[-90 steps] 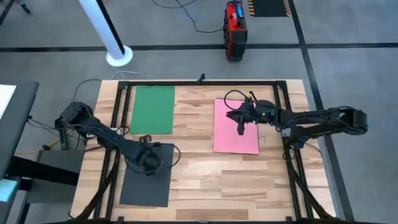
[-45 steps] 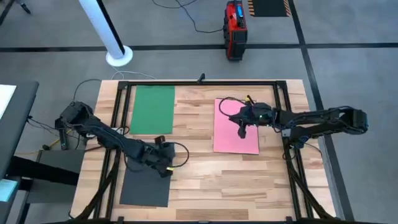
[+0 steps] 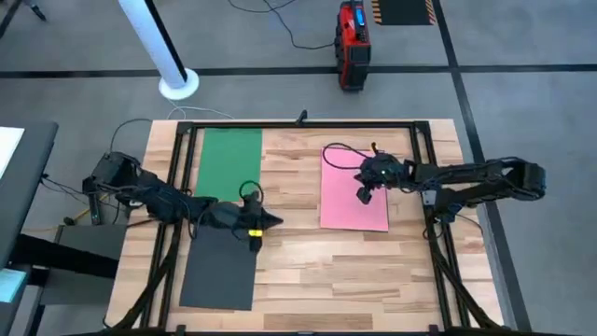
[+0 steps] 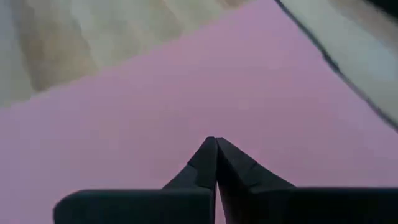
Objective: Organize paper
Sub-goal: Adjust the stacked papers to the top right of the table
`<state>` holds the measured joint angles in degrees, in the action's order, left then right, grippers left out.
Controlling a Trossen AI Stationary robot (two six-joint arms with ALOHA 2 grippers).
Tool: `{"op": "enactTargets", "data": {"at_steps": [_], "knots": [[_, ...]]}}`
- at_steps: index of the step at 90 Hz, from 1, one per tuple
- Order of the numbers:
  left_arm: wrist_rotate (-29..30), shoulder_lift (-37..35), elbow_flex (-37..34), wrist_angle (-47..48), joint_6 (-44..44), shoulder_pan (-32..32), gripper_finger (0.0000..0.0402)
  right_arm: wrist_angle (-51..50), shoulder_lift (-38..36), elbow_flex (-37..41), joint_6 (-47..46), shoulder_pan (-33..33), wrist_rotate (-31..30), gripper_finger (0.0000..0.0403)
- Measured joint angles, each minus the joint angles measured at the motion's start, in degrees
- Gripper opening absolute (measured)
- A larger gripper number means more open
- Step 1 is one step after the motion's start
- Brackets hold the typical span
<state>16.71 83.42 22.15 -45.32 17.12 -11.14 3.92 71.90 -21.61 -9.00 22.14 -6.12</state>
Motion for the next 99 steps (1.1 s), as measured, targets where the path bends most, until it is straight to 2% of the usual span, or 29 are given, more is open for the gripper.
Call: {"op": "enactTargets", "data": {"at_steps": [15,34,50,81,99], "knots": [[-1.4,0.0,0.0,-1.0,-2.6,4.3,0.0000,2.2,7.2,0.0,-0.7,0.4,0.2,0.0000],[-1.5,0.0,0.1,-1.2,-4.8,8.6,0.0000,0.7,9.8,-0.4,-3.7,0.0,-0.1,0.0000],[-1.5,0.0,0.1,-0.5,-5.1,11.2,0.0000,-2.4,6.9,-0.3,-3.5,0.3,-0.1,0.0000],[-0.1,0.0,0.1,1.9,-6.0,11.8,0.0000,-15.9,0.3,-0.2,-1.0,4.8,-1.1,0.0000],[-1.8,0.1,0.1,-0.3,-5.5,13.2,0.0000,-17.8,-2.7,0.0,0.7,6.9,-1.4,0.0000]]}}
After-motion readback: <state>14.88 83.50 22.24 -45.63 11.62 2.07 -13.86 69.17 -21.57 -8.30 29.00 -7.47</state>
